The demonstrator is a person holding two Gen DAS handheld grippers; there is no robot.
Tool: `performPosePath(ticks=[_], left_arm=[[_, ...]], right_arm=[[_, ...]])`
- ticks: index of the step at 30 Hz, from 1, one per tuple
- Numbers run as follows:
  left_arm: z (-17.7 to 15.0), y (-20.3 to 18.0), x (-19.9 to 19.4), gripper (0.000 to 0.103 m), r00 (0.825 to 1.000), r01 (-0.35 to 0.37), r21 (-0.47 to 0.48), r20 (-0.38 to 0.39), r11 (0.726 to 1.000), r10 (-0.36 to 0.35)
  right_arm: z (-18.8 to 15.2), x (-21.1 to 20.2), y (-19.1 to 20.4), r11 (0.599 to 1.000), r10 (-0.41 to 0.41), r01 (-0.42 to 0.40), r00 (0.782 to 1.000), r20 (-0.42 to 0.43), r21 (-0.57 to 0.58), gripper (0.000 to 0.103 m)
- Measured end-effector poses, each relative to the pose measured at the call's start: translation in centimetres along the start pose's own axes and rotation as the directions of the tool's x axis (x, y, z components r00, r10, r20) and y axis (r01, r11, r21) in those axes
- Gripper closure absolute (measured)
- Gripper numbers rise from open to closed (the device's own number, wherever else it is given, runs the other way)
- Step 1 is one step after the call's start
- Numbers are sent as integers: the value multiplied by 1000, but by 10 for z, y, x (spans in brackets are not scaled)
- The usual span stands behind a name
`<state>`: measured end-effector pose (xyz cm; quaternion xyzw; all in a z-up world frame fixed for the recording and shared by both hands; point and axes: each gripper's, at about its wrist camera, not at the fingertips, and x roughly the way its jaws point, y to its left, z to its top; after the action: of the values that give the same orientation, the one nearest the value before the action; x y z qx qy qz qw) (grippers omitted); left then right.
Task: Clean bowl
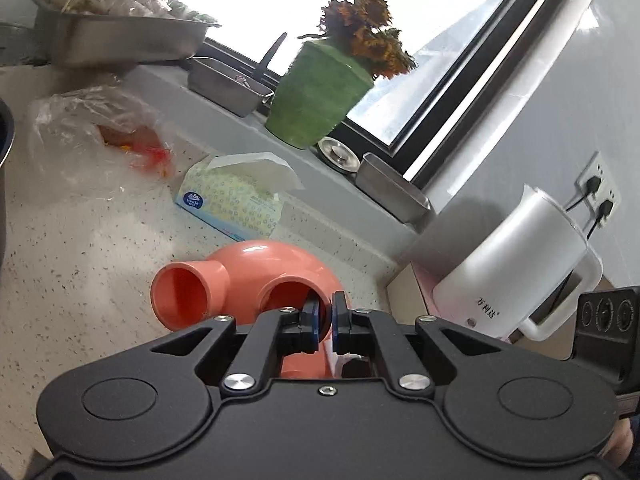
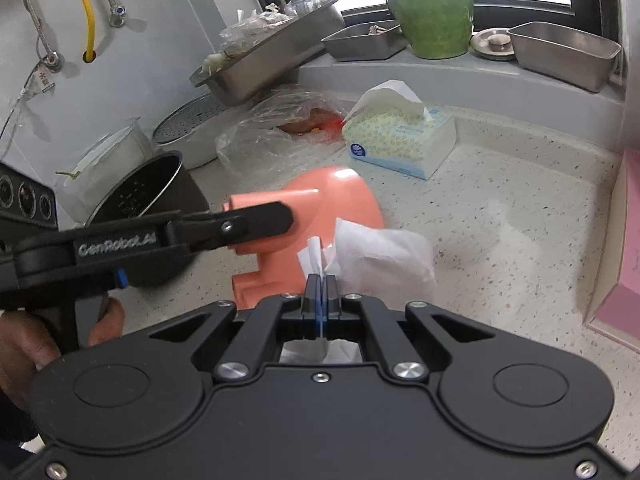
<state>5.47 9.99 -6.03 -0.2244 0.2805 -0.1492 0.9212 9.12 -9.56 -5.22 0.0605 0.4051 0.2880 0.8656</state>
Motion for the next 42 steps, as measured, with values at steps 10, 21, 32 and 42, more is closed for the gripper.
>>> performPosePath(ticks=[10,21,32,42], left_arm=[[-19,-5,-16,97,1000,1,77,-11,997,0],[-48,-13,-24,91,996,-71,171,-37,983,79],[-46,-8,-26,88,994,-52,231,-84,972,73],[-37,27,-40,76,977,-60,248,-185,967,108]], right_arm=[[-37,20,13,978,-129,111,987,-96,-176,102],[-71,25,27,861,-281,236,959,-35,-450,35],[-12,10,26,761,-42,-13,997,-69,-648,22],[-7,25,32,713,87,-162,986,-144,-682,65]])
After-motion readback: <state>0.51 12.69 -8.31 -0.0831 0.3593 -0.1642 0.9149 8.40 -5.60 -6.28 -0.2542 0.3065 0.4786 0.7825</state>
